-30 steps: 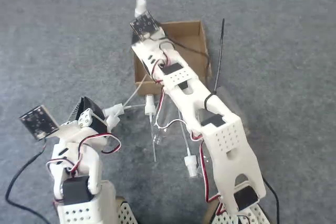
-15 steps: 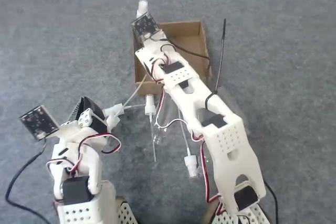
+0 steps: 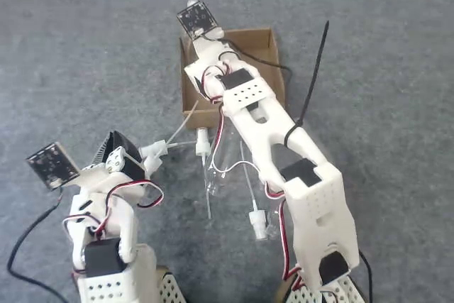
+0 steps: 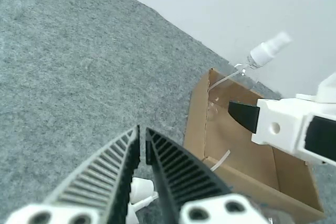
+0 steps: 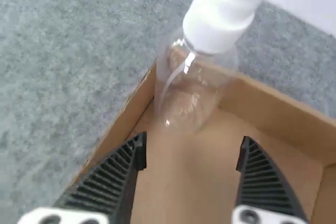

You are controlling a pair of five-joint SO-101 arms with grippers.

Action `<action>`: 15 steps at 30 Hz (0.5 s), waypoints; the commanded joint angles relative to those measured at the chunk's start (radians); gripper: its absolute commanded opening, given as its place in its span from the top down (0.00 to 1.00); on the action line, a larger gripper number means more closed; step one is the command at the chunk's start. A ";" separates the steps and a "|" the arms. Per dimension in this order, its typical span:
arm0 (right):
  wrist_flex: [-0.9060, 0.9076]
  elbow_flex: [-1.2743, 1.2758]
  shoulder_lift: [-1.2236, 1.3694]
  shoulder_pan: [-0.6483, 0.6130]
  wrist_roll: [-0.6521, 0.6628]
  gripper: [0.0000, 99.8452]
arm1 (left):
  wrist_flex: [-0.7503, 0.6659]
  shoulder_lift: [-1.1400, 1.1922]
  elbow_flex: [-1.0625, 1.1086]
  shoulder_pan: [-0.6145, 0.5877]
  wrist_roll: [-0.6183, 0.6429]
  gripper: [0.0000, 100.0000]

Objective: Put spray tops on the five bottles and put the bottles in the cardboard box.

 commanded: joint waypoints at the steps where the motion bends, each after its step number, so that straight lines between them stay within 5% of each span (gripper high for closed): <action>1: 0.081 -0.029 -0.133 0.015 -0.015 0.76 | -0.038 -0.017 -0.010 0.003 -0.008 0.99; 15: 0.400 -0.029 -0.372 0.013 -0.015 0.76 | -0.080 -0.017 0.042 -0.003 -0.009 0.99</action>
